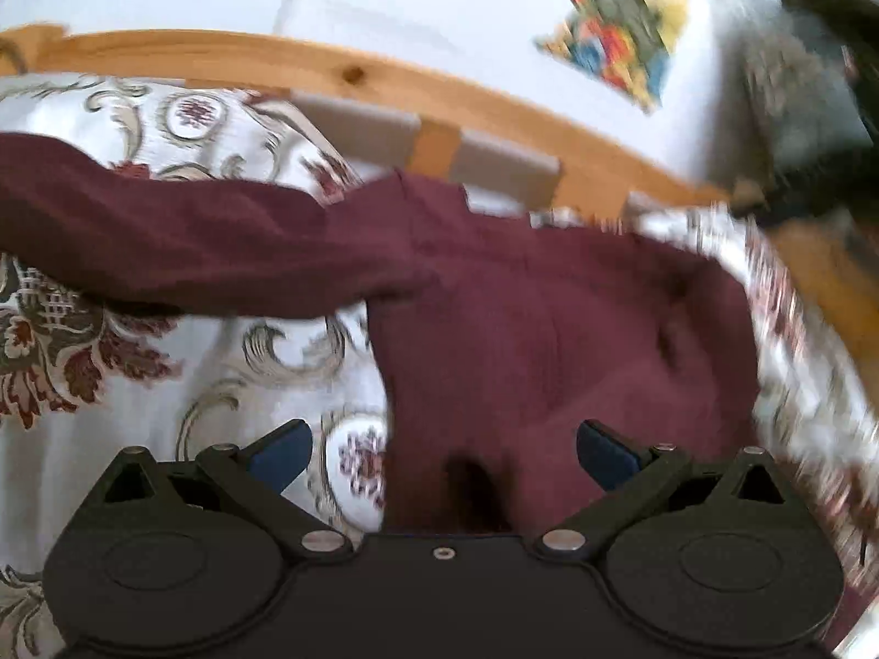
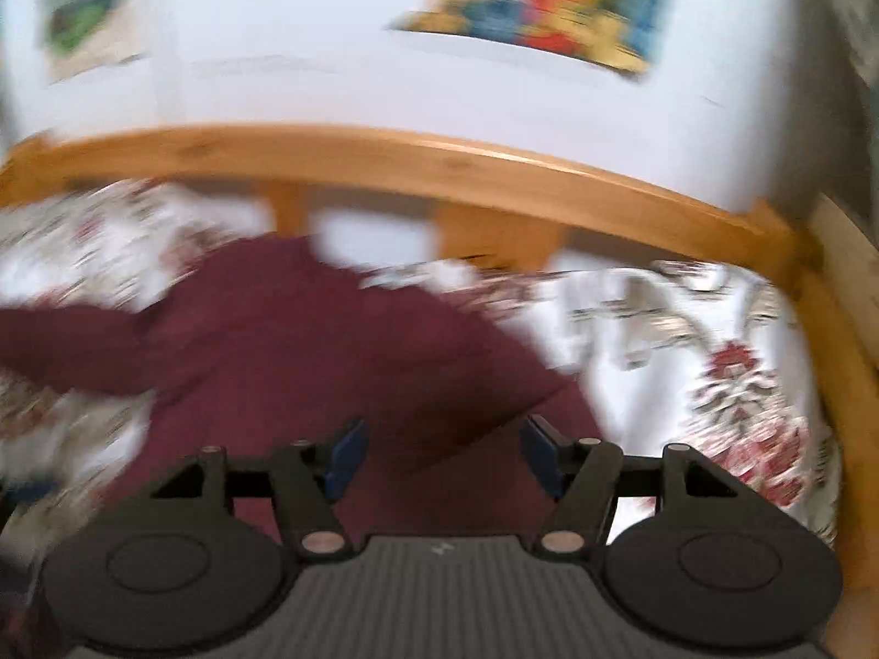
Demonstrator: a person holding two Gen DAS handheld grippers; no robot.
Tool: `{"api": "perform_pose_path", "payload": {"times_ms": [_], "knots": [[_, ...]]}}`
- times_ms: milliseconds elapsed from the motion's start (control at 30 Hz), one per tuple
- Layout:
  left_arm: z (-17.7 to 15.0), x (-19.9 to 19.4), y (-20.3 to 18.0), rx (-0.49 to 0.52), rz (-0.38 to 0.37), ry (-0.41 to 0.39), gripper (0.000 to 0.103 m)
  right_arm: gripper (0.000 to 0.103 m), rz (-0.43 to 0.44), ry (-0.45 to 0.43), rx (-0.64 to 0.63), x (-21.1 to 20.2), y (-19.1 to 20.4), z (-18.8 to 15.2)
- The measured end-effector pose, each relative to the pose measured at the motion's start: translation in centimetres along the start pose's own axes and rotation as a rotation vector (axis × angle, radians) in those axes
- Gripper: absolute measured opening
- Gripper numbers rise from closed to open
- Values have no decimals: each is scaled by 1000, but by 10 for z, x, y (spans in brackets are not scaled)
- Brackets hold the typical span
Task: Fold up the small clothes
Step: 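Carry the held sleeve with the right gripper across the shirt body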
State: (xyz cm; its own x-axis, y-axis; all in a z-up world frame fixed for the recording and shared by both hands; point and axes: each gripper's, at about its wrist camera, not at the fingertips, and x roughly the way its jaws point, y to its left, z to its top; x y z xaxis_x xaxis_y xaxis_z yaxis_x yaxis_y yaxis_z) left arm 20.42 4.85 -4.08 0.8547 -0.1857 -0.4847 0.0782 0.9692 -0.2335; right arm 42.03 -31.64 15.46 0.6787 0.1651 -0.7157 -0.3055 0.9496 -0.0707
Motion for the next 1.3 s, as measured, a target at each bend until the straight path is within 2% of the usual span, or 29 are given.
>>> {"api": "perform_pose_path", "payload": {"times_ms": [133, 233, 267, 300, 333, 400, 433, 500, 567, 633, 733, 767, 833, 867, 1033, 1100, 1200, 1300], "knots": [[-14, 9, -7, 78, 33, 41, 102, 67, -12, -36, 252, 45, -65, 5], [-18, 14, -6, 87, 32, 64, 102, 59, 32, -5, 411, 71, -94, 3], [-20, 14, -5, 87, 32, 69, 102, 54, 54, 13, 448, 78, -100, 2], [-21, 15, -4, 86, 32, 72, 102, 44, 64, 27, 478, 84, -105, 1], [-21, 15, -4, 84, 31, 74, 102, 39, 74, 34, 493, 89, -107, 0], [-22, 15, -3, 80, 28, 75, 102, 27, 94, 49, 483, 93, -106, -2], [-22, 15, -2, 78, 26, 74, 102, 25, 104, 52, 458, 92, -102, -3], [-21, 15, -2, 75, 22, 74, 102, 20, 103, 31, 383, 86, -88, -6], [-21, 16, -1, 70, 22, 79, 102, 18, 63, -12, 293, 73, -74, -6], [-21, 16, -2, 72, 28, 83, 102, 18, -60, -77, 90, 58, -48, -4], [-21, 16, -3, 77, 33, 81, 102, 17, -315, -191, -364, 41, 8, -14], [-21, 16, -3, 79, 36, 80, 102, 17, -379, -221, -473, 40, 20, -22], [-22, 16, -4, 87, 38, 80, 102, 17, -481, -242, -632, 49, 40, -37], [-22, 16, -5, 90, 39, 79, 102, 17, -499, -239, -667, 52, 45, -43], [-21, 14, -3, 85, 39, 77, 102, 21, -407, -212, -708, 48, 57, -67], [-21, 14, -2, 81, 38, 78, 102, 35, -353, -209, -661, 41, 57, -65], [-21, 14, -3, 82, 39, 80, 102, 52, -222, -186, -442, 33, 41, -41], [-21, 14, -3, 81, 40, 81, 102, 63, -76, -153, -115, 30, 3, -9]]}}
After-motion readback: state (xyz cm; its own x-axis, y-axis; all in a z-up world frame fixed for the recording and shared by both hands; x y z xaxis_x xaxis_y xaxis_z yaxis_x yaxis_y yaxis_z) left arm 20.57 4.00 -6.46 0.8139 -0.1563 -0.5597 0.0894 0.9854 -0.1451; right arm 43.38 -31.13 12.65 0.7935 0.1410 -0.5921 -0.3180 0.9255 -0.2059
